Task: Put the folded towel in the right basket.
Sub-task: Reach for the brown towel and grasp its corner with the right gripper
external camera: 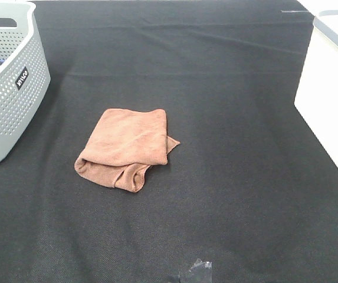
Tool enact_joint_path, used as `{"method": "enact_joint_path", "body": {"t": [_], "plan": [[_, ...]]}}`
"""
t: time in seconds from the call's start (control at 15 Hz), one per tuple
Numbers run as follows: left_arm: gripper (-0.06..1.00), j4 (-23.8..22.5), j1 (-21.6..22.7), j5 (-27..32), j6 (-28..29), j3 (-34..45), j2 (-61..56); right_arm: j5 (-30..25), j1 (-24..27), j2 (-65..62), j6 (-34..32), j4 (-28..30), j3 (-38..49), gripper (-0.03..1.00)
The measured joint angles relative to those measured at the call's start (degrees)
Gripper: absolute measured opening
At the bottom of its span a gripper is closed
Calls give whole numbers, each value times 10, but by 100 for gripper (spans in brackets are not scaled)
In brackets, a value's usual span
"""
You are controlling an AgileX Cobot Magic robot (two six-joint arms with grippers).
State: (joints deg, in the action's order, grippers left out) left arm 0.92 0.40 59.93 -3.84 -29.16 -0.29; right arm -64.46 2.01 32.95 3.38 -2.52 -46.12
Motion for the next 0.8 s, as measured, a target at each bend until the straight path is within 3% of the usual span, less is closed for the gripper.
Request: {"method": "enact_joint_path", "body": {"t": [0.07,0.33,0.53,0.8], "plan": [[99,0,0,0,0,0,0,-43,0,131,0,-41,-105,97],[99,0,0,0,0,0,0,-48,0,380,0,-148,-297,97],[99,0,0,0,0,0,0,-49,-12,496,20,-257,-332,97],[99,0,0,0,0,0,0,51,-136,684,46,-301,-333,97]]}}
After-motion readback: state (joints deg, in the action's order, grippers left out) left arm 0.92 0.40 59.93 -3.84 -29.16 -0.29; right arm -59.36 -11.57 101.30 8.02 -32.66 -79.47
